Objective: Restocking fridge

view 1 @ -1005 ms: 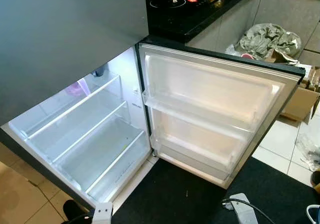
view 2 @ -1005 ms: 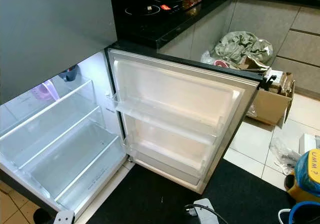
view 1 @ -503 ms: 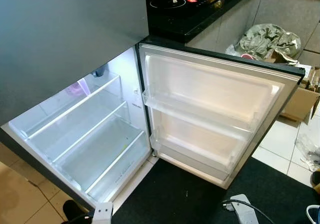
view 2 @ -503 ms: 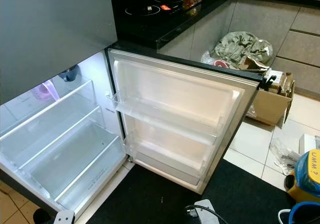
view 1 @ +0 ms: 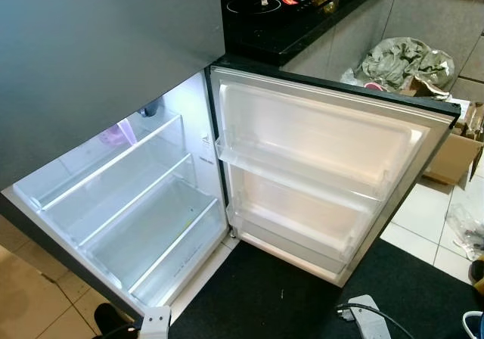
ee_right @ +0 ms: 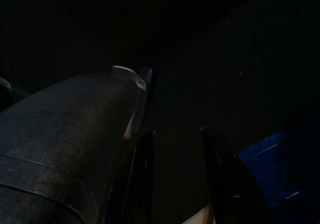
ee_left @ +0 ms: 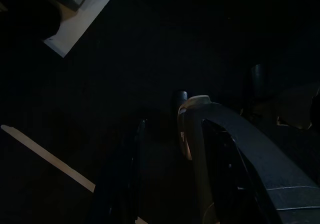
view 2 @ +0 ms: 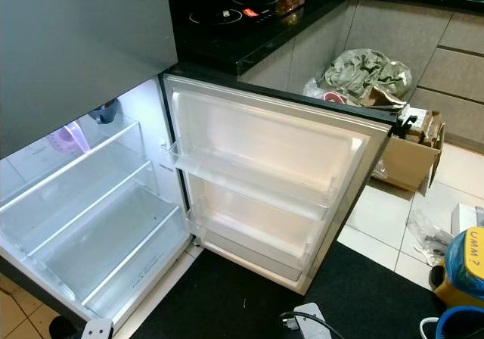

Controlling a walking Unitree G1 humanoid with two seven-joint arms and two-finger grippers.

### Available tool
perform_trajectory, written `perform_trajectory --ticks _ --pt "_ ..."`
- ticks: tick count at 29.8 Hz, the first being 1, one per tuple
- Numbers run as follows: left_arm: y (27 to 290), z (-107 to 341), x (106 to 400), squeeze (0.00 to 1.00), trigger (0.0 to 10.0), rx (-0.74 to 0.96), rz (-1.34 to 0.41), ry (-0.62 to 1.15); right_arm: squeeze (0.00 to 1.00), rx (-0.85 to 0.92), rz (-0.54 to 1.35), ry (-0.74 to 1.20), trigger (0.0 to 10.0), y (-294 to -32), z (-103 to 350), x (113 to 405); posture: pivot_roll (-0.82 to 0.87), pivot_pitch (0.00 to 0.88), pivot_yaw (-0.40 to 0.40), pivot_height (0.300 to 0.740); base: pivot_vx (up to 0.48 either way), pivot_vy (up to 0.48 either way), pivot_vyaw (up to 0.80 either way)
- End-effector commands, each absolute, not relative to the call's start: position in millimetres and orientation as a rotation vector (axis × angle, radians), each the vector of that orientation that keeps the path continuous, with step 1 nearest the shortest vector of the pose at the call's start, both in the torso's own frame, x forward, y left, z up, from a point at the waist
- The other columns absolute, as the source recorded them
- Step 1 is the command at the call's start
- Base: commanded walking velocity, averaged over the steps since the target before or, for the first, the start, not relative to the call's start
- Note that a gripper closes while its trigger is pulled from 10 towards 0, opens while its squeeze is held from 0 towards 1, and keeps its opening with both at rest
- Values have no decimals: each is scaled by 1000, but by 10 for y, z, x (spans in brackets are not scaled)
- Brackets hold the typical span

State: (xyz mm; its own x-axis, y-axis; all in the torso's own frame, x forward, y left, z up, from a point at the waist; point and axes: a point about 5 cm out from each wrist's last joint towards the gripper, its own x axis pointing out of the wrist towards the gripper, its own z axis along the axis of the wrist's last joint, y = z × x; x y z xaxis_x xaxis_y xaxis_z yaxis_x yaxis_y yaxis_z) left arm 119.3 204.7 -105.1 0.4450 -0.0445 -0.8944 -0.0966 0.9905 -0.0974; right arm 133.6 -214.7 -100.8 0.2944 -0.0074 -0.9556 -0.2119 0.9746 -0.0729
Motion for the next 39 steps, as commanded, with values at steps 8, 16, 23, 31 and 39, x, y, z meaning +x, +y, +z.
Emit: perform_trajectory --ticks 8,16,23,31,39 --pt "2042 -1068 1145 0 10000 -151 45 1126 0 -216 146 1259 10000 -2143 -998 1367 -20 0 30 740 0 0 0" --pt "2050 -1064 1154 0 10000 -151 45 1123 0 -233 156 1266 10000 -2154 -998 1363 -18 0 28 740 0 0 0" --pt "2048 -1053 1191 0 10000 -143 34 1116 0 -254 158 1268 10000 -2184 -992 1362 -27 0 26 740 0 0 0" --pt "2039 -1049 1209 0 10000 -136 26 1115 0 -271 163 1275 10000 -2203 -995 1342 -29 0 27 740 0 0 0" --pt "2021 -1053 1207 0 10000 -135 20 1118 0 -277 168 1281 10000 -2213 -999 1326 -31 0 25 740 0 0 0"
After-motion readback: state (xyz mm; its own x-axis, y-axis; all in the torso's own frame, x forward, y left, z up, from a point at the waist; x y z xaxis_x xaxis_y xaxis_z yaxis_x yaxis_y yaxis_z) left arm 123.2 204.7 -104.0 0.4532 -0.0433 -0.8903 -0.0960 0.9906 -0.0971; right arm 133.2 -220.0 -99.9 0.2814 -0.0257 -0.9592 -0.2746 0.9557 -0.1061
